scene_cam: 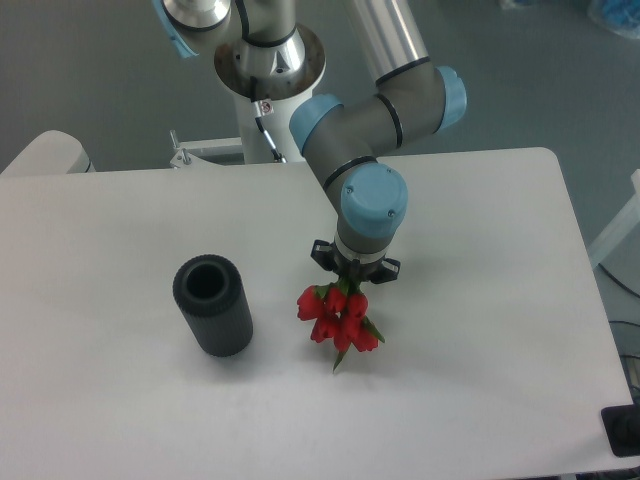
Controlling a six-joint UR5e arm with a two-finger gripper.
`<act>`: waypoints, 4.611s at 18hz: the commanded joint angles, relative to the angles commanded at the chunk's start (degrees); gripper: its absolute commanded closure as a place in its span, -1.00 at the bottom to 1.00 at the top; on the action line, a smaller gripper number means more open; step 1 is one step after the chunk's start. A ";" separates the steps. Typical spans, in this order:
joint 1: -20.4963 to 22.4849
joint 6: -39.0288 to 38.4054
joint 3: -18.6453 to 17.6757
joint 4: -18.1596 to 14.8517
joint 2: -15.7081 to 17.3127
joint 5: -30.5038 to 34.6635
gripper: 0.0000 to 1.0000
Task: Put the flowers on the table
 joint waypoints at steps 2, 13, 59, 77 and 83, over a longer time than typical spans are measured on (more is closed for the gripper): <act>0.00 0.01 0.00 0.09 0.09 0.09 -1.00; 1.41 10.63 10.19 -0.61 -0.79 1.94 -1.00; 0.79 24.78 19.33 -1.14 -7.82 1.76 -1.00; 1.41 41.05 20.30 -0.70 -11.42 1.67 -1.00; 1.41 41.14 20.04 -0.61 -11.42 1.58 -1.00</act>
